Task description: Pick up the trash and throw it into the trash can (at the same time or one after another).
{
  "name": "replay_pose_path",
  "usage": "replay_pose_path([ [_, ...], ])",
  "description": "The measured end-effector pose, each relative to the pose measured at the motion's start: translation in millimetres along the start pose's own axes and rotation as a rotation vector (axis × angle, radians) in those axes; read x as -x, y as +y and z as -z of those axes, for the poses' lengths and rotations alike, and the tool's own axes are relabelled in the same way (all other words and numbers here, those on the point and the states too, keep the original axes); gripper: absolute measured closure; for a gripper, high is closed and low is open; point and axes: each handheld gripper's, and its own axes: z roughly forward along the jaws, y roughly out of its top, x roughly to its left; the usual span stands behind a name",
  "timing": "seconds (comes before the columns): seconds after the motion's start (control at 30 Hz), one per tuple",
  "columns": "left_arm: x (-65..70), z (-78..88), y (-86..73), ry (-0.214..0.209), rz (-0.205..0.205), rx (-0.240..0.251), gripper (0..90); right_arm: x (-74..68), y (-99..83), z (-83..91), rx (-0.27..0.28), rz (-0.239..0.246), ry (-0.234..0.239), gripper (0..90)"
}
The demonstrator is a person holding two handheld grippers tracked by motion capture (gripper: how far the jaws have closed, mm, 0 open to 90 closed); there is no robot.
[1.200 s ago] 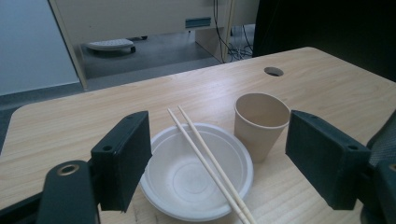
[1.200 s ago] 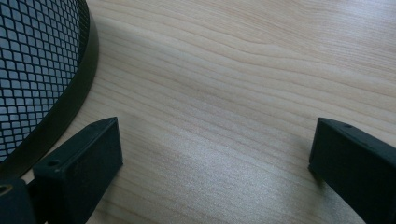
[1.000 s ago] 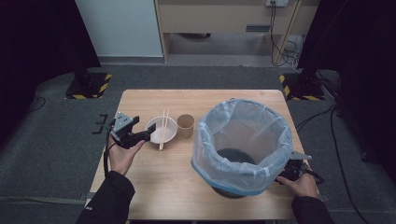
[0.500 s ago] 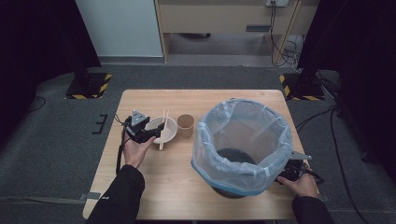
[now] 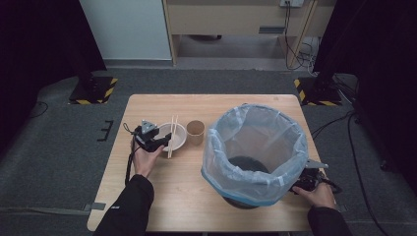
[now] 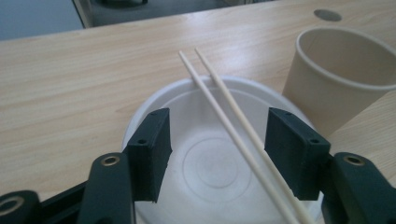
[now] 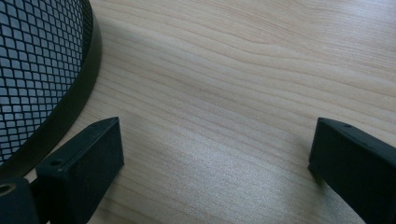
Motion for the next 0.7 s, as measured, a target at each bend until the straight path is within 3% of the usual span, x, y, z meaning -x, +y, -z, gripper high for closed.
replay_pose_path([
  [0.17,-3.0,-3.5,-6.2,0.004,0.009,-0.033,43.6,-0.1,0.0,0.0,0.000,0.003,0.003,3.2],
  [0.33,-1.3,-3.7,-5.9,-0.006,0.017,-0.024,43.7,-0.1,0.0,0.0,0.000,0.005,0.005,3.2],
  [0.7,4.3,-7.5,-7.0,-0.014,-0.006,-0.043,43.6,-0.2,0.0,0.0,0.000,0.007,0.007,3.2],
])
